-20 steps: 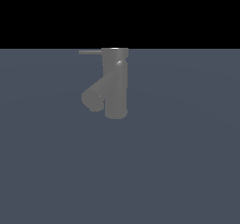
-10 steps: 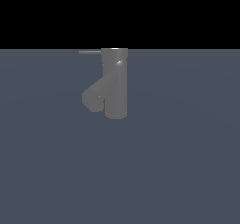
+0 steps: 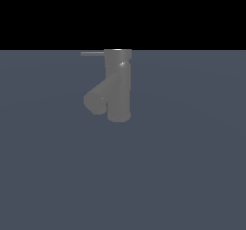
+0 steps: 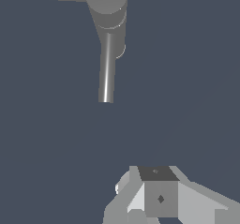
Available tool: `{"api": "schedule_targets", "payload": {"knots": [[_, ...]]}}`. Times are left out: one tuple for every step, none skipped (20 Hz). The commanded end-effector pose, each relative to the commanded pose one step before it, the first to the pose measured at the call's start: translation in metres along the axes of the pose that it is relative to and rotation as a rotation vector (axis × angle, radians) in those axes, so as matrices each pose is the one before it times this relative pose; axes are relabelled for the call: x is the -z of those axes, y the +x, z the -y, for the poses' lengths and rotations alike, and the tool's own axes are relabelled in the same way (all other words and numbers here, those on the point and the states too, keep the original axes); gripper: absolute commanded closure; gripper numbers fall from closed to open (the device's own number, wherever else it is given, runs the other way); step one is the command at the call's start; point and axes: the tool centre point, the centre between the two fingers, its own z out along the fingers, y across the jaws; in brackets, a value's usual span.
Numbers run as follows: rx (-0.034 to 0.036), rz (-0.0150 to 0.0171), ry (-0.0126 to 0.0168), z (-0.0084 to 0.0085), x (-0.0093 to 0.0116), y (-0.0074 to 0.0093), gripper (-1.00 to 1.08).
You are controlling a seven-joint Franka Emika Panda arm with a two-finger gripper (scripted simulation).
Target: Turn on the faucet by rotating a designated handle.
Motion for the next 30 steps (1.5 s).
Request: {"api": "schedule_targets", "payload": {"knots": [[-0.04902,0.00219,0.00933,0.00364,0.00028,0.01232,1.08],[-0.02233,0.00104,0.00390,0.00196,0.00000,0.00551,1.08],[-0.02349,0.00118,0.00394,0.00219,-0.00011,0.00575,1.08],[-0.02386,0.00127,0.00383,0.00237,-0.00022,0.00578,1.08],[-0.02395,0.00133,0.00367,0.00253,-0.00034,0.00574,1.08],[-0.02404,0.00139,0.00350,0.00268,-0.00045,0.00570,1.08],[-0.02412,0.00144,0.00333,0.00284,-0.00056,0.00564,1.08],[-0.02422,0.00148,0.00317,0.00299,-0.00068,0.00559,1.08],[-0.02429,0.00151,0.00300,0.00314,-0.00080,0.00552,1.08],[-0.02438,0.00153,0.00283,0.00329,-0.00091,0.00545,1.08],[-0.02445,0.00154,0.00266,0.00344,-0.00103,0.00537,1.08],[-0.02451,0.00155,0.00249,0.00359,-0.00114,0.00528,1.08],[-0.02458,0.00154,0.00232,0.00373,-0.00126,0.00519,1.08],[-0.02463,0.00152,0.00215,0.00387,-0.00138,0.00509,1.08],[-0.02470,0.00150,0.00199,0.00401,-0.00149,0.00499,1.08],[-0.02476,0.00146,0.00183,0.00414,-0.00161,0.00489,1.08],[-0.02480,0.00142,0.00167,0.00427,-0.00172,0.00477,1.08],[-0.02483,0.00136,0.00151,0.00440,-0.00184,0.00465,1.08],[-0.02488,0.00131,0.00136,0.00452,-0.00196,0.00452,1.08],[-0.02492,0.00124,0.00121,0.00463,-0.00207,0.00439,1.08],[-0.02494,0.00116,0.00107,0.00475,-0.00219,0.00425,1.08],[-0.02498,0.00108,0.00093,0.00486,-0.00230,0.00411,1.08],[-0.02500,0.00098,0.00079,0.00496,-0.00241,0.00396,1.08],[-0.02502,0.00088,0.00067,0.00506,-0.00253,0.00381,1.08],[-0.02504,0.00078,0.00055,0.00515,-0.00264,0.00366,1.08],[-0.02504,0.00067,0.00043,0.00524,-0.00275,0.00349,1.08],[-0.02505,0.00055,0.00032,0.00532,-0.00286,0.00333,1.08],[-0.02506,0.00043,0.00022,0.00539,-0.00298,0.00316,1.08],[-0.02505,0.00030,0.00013,0.00546,-0.00309,0.00298,1.08],[-0.02504,0.00017,0.00004,0.00552,-0.00319,0.00280,1.08]]}}
